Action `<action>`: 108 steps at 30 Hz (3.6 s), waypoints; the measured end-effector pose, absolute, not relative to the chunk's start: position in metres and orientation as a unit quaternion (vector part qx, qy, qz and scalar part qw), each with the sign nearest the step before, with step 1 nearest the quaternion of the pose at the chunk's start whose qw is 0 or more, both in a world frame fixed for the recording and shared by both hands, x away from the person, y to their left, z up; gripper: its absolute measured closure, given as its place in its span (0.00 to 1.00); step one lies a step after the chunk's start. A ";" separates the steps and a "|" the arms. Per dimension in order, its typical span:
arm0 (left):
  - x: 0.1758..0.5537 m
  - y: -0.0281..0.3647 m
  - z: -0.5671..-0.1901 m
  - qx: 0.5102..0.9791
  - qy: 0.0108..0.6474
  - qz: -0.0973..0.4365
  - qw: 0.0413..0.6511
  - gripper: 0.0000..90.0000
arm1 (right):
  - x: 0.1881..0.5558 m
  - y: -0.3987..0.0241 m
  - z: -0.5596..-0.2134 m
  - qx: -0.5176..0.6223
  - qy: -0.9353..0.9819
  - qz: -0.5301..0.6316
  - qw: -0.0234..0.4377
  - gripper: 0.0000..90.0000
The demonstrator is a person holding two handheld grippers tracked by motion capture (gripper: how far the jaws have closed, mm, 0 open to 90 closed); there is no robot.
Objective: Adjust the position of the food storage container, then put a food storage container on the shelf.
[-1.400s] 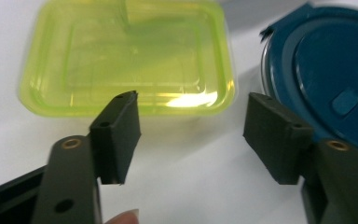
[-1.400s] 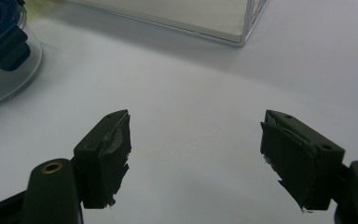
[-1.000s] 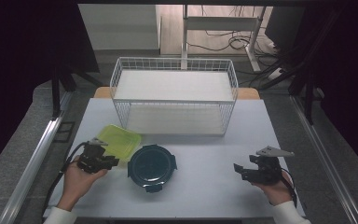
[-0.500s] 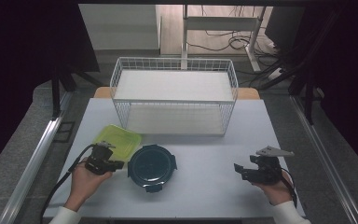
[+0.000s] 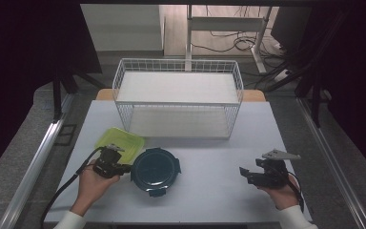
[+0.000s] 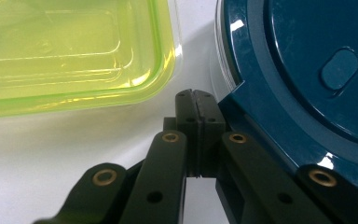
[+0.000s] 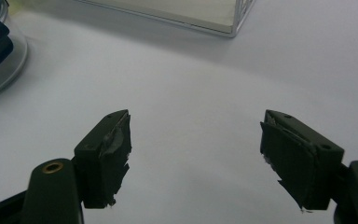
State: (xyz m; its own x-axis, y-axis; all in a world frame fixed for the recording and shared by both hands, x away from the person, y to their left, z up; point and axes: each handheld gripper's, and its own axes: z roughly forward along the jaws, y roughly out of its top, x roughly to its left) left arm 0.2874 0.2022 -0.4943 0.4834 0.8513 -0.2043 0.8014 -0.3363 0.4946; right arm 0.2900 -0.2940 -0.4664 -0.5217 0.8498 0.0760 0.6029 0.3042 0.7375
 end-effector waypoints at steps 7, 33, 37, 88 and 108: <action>0.286 0.201 -0.495 0.816 0.504 0.045 0.278 1.00 | 0.291 -0.293 -0.467 0.459 0.791 0.367 0.166 0.27; 0.300 0.157 -0.495 0.819 0.489 0.034 0.299 1.00 | 0.292 -0.289 -0.466 0.455 0.794 0.369 0.160 0.27; 0.303 0.152 -0.495 0.817 0.490 0.032 0.303 1.00 | 0.291 -0.288 -0.466 0.454 0.795 0.369 0.159 0.27; 0.273 0.166 -0.453 0.784 0.473 0.055 0.398 0.22 | 0.281 -0.270 -0.454 0.423 0.781 0.426 0.170 0.28; 0.272 0.150 -0.463 0.745 0.495 -0.045 0.446 0.13 | 0.284 -0.240 -0.454 0.417 0.780 0.465 0.043 0.20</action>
